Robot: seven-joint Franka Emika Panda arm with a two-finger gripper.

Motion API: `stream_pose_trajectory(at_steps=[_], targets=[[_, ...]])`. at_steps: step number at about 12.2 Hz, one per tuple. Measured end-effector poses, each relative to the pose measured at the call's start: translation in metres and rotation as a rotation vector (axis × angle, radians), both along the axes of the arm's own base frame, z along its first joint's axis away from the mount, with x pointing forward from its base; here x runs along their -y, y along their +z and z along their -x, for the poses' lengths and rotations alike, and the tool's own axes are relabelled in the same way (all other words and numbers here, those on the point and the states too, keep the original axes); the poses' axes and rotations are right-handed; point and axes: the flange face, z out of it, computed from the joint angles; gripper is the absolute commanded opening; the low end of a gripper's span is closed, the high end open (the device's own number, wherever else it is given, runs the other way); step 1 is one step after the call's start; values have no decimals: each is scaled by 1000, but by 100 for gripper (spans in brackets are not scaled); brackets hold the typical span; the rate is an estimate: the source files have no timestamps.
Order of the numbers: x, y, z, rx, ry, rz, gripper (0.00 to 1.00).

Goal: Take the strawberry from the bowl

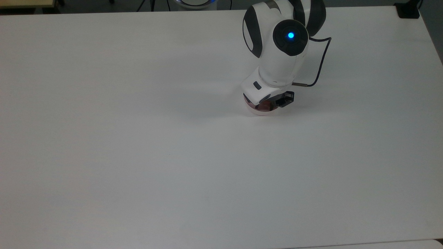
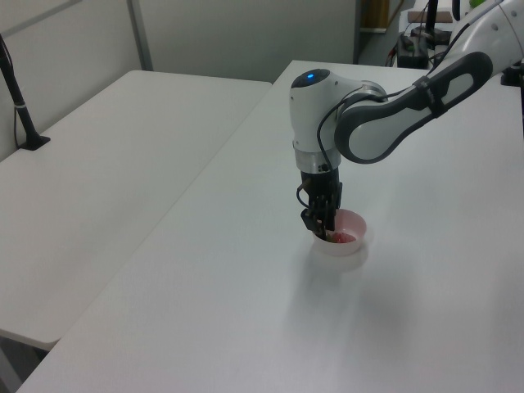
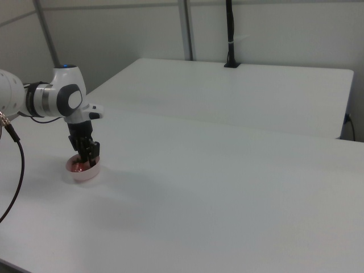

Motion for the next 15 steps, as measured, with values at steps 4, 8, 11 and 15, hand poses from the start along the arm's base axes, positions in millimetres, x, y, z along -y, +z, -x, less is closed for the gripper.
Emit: stream_pose_trajectory(at_steps=[4, 8, 11, 15], targets=[[3, 2, 10, -91, 221, -25, 100], [5, 23, 14, -98, 314, -58, 100], [16, 28, 14, -112, 322, -53, 100], [17, 23, 16, -124, 360, -56, 100]])
